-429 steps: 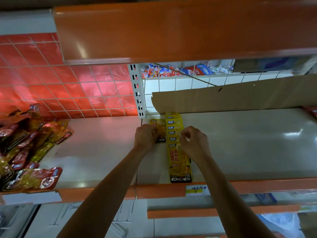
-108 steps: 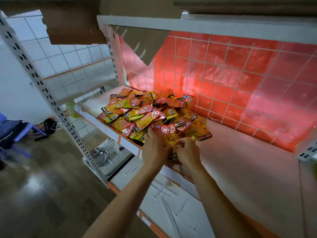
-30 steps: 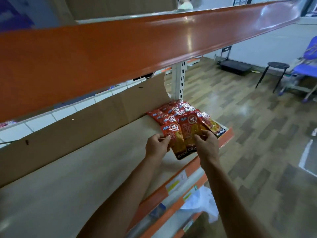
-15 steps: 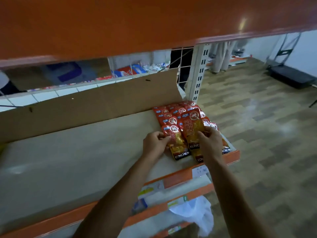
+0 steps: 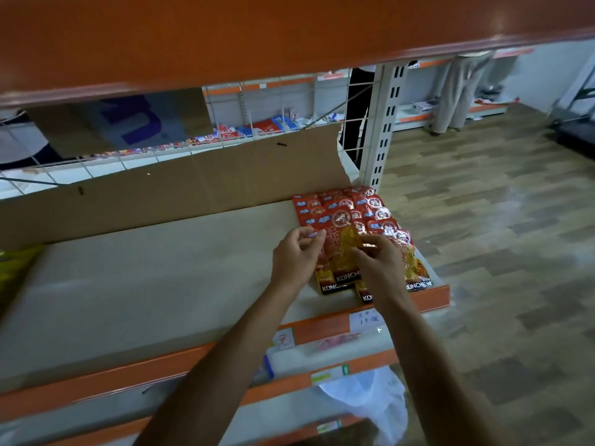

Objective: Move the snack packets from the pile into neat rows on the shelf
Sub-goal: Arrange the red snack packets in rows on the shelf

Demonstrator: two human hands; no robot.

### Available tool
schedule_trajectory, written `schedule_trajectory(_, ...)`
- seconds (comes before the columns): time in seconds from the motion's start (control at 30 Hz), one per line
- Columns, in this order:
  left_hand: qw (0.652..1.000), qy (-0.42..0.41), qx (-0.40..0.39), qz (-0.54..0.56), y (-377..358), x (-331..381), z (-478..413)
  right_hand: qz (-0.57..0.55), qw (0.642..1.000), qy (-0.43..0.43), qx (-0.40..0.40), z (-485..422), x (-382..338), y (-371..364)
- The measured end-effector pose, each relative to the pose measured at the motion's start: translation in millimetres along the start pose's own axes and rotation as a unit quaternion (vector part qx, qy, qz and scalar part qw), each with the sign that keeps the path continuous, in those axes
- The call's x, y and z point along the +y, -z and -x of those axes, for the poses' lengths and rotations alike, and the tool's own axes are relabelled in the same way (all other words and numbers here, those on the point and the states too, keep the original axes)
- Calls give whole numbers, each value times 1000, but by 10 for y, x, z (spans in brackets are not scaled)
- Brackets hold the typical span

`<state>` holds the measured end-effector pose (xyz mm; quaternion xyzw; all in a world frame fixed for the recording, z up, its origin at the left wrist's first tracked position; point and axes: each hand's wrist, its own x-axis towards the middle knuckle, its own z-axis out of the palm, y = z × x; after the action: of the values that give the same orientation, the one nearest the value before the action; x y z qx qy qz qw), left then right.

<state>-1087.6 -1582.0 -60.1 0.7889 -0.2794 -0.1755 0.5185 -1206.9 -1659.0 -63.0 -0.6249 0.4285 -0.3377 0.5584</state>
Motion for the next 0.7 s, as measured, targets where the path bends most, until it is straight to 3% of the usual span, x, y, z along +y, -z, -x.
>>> schedule_trajectory(0.1, 997, 34, -20, 67, -5, -53, 8, 54, 998, 23, -18, 18, -9, -10)
schedule_trajectory(0.27, 998, 57, -30, 25, 78, -209, 89, 149, 987, 60, 34, 12, -60, 62)
schedule_trajectory(0.7, 996, 59, -48, -49, 57, -207, 190, 176, 981, 74, 18, 100, -48, 62)
